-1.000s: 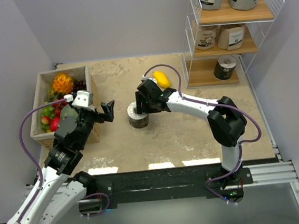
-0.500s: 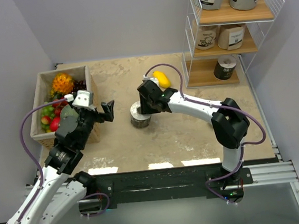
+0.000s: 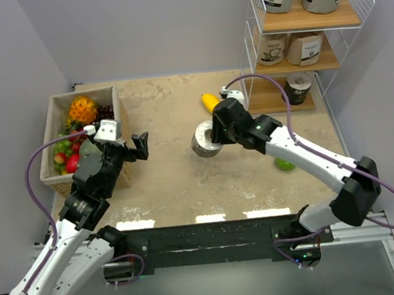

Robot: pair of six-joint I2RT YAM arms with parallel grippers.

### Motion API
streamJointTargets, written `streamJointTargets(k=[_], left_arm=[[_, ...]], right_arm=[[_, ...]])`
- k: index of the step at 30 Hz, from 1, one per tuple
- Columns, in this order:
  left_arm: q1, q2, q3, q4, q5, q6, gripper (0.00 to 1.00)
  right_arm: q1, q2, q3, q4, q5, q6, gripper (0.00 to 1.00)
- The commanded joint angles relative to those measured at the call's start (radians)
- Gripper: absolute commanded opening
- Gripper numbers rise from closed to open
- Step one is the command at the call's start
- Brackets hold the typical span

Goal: Place and organize the paper towels onto the shelf

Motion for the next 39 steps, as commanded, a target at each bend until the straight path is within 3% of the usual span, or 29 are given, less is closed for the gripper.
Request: streamJointTargets(k=[1, 5, 11, 19, 28, 39], left_arm=[[-0.005, -0.014, -0.010, 0.049, -0.025, 0.002, 1.00], [-0.005, 0.000, -0.009, 0.053, -0.027, -0.001, 1.00], [-0.008, -0.006, -0.003, 0.042, -0.039, -0.009, 1.00], [-0.011, 0.003, -0.003, 0.043, -0.050, -0.008, 1.00], [-0.012, -0.016, -0.004, 0.043, -0.060, -0.009, 1.00], [-0.015, -0.026, -0.003, 0.043, -0.053, -0.009, 1.00]], right_arm=[[-0.089, -0.156, -0.050, -0.071, 0.065, -0.029, 0.34], [-0.270, -0.250, -0.091, -0.111, 0.043, -0.093, 0.34], [-0.439, -0.278, -0.113, -0.129, 0.043, -0.138, 0.34], [-0.690, -0.269, -0.219, 0.039, -0.085, -0.095, 0.34], [-0.793, -0.213, -0.294, 0.280, -0.061, 0.145, 0.34], [-0.806, -0.103, -0.296, 0.506, 0.056, 0.336, 0.37]])
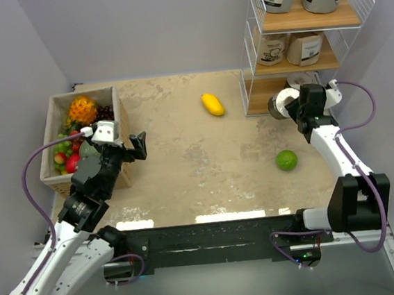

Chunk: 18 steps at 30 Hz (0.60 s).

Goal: Place and organize the paper towels onto the shelf

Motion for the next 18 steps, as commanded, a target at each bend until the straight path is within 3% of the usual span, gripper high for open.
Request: streamJointTargets(k=[1, 7, 10, 18], left_arm=[[-0.005, -0.016, 0.000, 0.043, -0.014, -0.007, 1.00], [-0.009, -0.015, 0.000, 0.041, -0.012, -0.007, 1.00], [-0.009, -0.021, 0.000, 0.043, -0.014, -0.007, 1.00], [-0.015, -0.021, -0.001, 0.041, -0.015, -0.004, 1.00]], right_arm=[[-0.005, 0.073, 0.046, 0.176, 0.048, 0.132, 0.37], [-0.005, 0.162, 0.048, 0.241, 0.008, 0.213, 0.38], [-0.005, 0.192, 0.022, 0.373, -0.028, 0.233, 0.38], [-0.003, 0.341, 0.097, 0.421, -0.055, 0.301, 0.40]])
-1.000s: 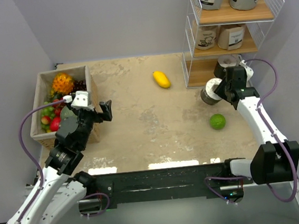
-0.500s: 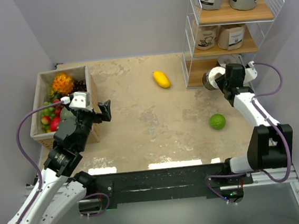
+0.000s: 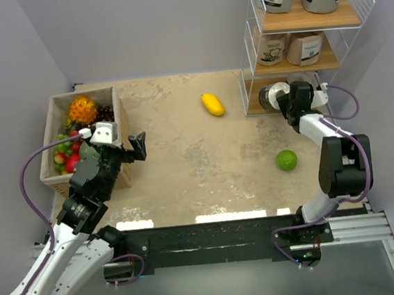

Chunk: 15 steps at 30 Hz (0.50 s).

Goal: Place and organize the paper towels onto the shelf

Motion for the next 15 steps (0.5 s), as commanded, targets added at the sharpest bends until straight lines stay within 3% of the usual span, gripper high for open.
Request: streamJointTargets(k=[1, 7, 15], left_arm=[[-0.010, -0.007, -0.001, 0.041, -0.018, -0.004, 1.00], [-0.013, -0.007, 0.000, 0.039, -0.020, 0.002, 1.00], [-0.015, -0.007, -0.001, 0.042, -0.015, 0.004, 1.00]], right_arm=[[-0.003, 0.065, 0.075, 0.133, -0.012, 0.079, 0.41], [-0.003, 0.144, 0.114, 0.167, -0.058, 0.112, 0.43], [-0.003, 0.180, 0.166, 0.144, -0.069, 0.102, 0.56]])
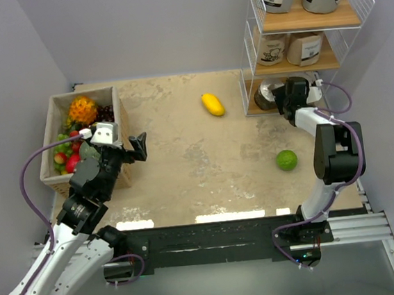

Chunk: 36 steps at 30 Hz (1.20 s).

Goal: Place and organize the paper towels onto the shelf

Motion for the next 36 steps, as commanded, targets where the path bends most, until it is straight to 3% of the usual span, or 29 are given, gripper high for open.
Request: streamJointTargets(k=[1, 18, 32, 36], left_arm=[[-0.004, -0.004, -0.001, 0.041, -0.013, 0.003, 1.00], [-0.004, -0.009, -0.003, 0.043, -0.006, 0.009, 1.00], [-0.004, -0.024, -0.007, 0.042, -0.009, 0.022, 1.00], [-0.004, -0.034, -0.015, 0.056, 0.031, 0.023, 1.00]], right_arm=[[-0.002, 0.001, 0.063, 0.061, -0.005, 0.027, 0.57], [-0.002, -0.074, 0.060, 0.040, -0.040, -0.014, 0.64], [-0.005, -0.144, 0.006, -0.013, -0.149, -0.074, 0.59], [-0.003, -0.232, 0.001, -0.120, -0.201, -0.162, 0.61]])
